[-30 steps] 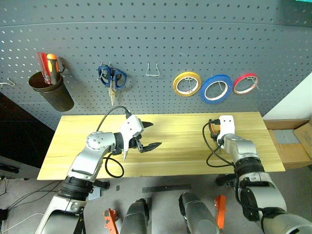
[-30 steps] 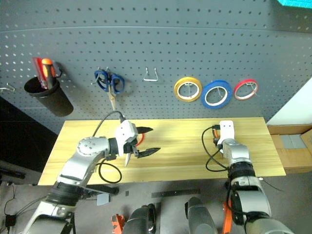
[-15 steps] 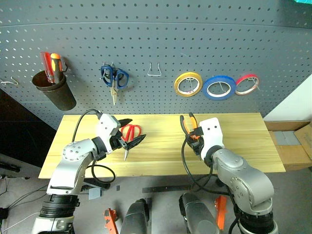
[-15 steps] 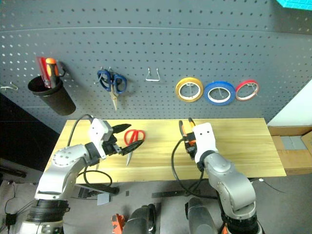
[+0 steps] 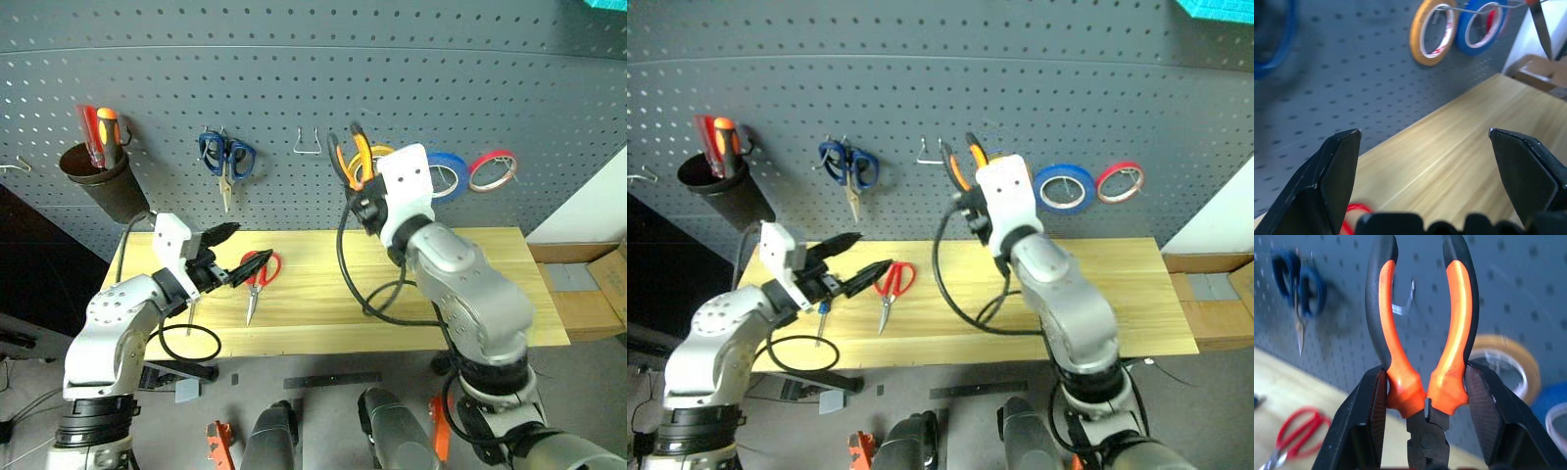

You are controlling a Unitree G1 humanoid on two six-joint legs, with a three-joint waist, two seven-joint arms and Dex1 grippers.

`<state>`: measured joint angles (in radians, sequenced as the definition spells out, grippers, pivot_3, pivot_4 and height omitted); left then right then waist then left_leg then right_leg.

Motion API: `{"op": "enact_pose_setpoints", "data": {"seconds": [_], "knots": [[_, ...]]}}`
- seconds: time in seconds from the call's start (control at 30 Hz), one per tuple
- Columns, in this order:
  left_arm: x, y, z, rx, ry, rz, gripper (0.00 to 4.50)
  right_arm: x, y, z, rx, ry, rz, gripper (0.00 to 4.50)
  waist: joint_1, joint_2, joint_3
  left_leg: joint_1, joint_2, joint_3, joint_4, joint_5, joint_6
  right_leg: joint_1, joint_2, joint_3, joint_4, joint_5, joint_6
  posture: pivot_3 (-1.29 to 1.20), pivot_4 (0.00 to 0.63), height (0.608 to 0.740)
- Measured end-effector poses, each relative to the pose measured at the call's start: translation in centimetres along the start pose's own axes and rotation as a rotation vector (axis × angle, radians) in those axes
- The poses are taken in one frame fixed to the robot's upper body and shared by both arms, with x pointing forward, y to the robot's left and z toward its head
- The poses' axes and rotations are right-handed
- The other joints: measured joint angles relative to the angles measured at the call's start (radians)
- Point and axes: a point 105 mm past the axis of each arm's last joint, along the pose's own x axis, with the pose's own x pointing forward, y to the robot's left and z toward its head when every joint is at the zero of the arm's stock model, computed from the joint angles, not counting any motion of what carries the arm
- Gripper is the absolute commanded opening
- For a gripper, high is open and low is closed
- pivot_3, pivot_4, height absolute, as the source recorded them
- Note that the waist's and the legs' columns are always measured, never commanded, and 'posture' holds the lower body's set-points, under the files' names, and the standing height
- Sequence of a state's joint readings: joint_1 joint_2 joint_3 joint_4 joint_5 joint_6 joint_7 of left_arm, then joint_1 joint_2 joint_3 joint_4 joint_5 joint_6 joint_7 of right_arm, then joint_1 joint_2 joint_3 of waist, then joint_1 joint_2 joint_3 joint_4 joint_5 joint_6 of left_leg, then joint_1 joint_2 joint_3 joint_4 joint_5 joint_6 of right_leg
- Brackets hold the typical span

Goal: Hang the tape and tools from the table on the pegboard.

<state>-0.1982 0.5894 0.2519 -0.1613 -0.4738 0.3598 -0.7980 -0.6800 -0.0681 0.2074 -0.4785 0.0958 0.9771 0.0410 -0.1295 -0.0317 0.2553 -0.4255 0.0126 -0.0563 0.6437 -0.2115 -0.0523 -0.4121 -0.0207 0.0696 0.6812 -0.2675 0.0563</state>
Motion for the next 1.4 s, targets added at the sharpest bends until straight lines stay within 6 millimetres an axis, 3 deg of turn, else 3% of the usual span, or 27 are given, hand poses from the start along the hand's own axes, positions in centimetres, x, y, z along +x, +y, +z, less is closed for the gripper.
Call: {"op": "enact_pose_setpoints", "data": {"seconds": [0.1, 0.3, 0.63, 1.07, 1.4], "knots": [[-0.5, 0.7, 0.5, 0.015, -0.009, 0.031, 4.5, 1.7, 0.7, 0.6, 0.017, -0.035, 0.017, 1.86, 0.009, -0.002, -0.002, 0.0, 0.0, 0.001, 0.0, 0.0, 0.0, 0.0, 0.0, 0.0, 0.0, 0.0, -0.001, -0.01, 0.155, 0.74], [-1.5, 1.4, 1.8, 0.063, -0.042, 0.092, 4.5, 5.0, 2.1, 4.0, 0.024, -0.166, 0.048, 1.86, 0.038, -0.006, -0.007, 0.0, 0.0, 0.001, -0.001, 0.0, 0.0, -0.002, 0.0, 0.0, 0.0, 0.001, -0.002, 0.04, 0.143, 0.74], [-1.2, 1.1, 2.2, 0.071, -0.067, 0.111, 4.5, 8.9, 1.9, 6.0, -0.009, -0.294, 0.016, 1.86, 0.082, -0.013, -0.014, -0.001, 0.0, 0.001, -0.001, 0.0, -0.001, -0.003, 0.0, -0.001, 0.0, 0.002, -0.003, 0.08, 0.132, 0.74], [0.7, 0.0, 3.3, 0.094, -0.112, 0.047, 4.5, 9.9, -1.3, 5.6, -0.122, -0.402, -0.105, 1.86, 0.1, -0.014, -0.017, -0.001, 0.0, 0.001, -0.002, 0.001, -0.002, -0.003, 0.0, -0.002, 0.0, 0.002, -0.003, 0.08, 0.131, 0.74], [1.3, -0.2, 3.6, 0.104, -0.122, 0.018, 4.5, 10.1, -1.9, 4.0, -0.125, -0.429, -0.141, 1.86, 0.1, -0.014, -0.019, -0.001, 0.0, 0.001, -0.001, 0.002, -0.003, -0.003, 0.0, -0.002, 0.001, 0.003, -0.004, 0.08, 0.135, 0.74]]}}
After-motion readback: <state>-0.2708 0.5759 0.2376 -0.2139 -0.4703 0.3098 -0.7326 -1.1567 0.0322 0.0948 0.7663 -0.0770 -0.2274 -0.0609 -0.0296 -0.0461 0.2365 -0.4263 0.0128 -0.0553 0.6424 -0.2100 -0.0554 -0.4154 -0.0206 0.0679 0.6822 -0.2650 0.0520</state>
